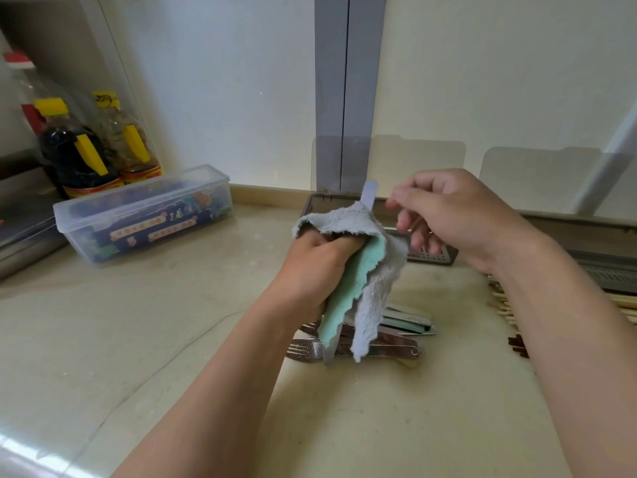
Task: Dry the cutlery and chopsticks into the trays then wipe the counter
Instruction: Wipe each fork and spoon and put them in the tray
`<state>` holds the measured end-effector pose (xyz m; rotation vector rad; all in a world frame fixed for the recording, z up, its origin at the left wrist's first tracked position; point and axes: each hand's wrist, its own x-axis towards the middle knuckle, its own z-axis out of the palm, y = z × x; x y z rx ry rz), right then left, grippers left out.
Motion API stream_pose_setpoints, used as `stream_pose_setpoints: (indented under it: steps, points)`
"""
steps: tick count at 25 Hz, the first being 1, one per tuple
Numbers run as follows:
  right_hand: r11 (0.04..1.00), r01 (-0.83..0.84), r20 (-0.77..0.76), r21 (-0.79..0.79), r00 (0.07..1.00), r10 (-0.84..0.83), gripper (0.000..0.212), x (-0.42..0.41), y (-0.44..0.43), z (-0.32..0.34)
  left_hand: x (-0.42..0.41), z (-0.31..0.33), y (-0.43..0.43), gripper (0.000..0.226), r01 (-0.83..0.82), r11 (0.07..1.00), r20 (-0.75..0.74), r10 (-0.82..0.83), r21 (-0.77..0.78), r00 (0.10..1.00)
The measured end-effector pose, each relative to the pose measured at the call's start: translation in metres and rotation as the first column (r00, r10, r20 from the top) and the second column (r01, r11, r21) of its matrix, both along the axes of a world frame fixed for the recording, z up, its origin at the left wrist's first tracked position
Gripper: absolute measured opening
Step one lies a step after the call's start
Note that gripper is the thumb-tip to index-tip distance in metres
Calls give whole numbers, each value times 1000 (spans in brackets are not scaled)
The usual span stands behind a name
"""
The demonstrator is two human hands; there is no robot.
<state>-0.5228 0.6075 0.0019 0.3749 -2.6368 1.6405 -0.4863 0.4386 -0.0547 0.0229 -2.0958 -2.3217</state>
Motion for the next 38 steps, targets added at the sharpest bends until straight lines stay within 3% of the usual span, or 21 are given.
stream_pose_setpoints:
  steps: [2, 5, 8, 11, 16, 23, 28, 32, 35, 38]
  points:
    - [998, -31, 20, -58, 999, 32, 26, -1, 0, -2, 3, -1, 3, 20, 38, 996, 10, -38, -77, 999]
    - [998, -49, -30, 37, 998, 50, 25, -1, -2, -6, 2, -3, 4, 18, 80, 988, 6, -80, -131, 997]
    - [990, 74, -32, -122, 996, -79, 24, -5, 0, -7, 3, -1, 1, 24, 123, 977, 27, -120, -176, 992]
    - [921, 209, 9, -328, 976, -218, 26, -11, 13, -1, 5, 0, -2, 34, 162, 933, 51, -154, -323, 987]
    - [846, 284, 79, -451, 957, -279, 21, -19, 23, -7, 1, -4, -2, 42, 172, 916, 37, -170, -363, 985]
    - [749, 349, 126, -563, 932, -339, 13, -31, 33, -13, -6, -7, -6, 29, 154, 937, -18, -168, -313, 986]
    - [620, 433, 195, -654, 889, -415, 6, -39, 50, -14, -9, -9, -11, 25, 165, 938, -9, -176, -305, 984]
    - [499, 505, 263, -704, 838, -478, 4, -50, 63, -22, -14, -9, -15, 18, -18, 979, -56, 7, -204, 998]
    - [522, 513, 278, -682, 841, -464, 7, -52, 54, -32, -17, -8, -16, 13, -171, 984, -37, 169, -41, 985]
    - [603, 537, 298, -590, 839, -456, 12, -50, 37, -42, -23, -8, -19, 16, -211, 969, 39, 208, 126, 977]
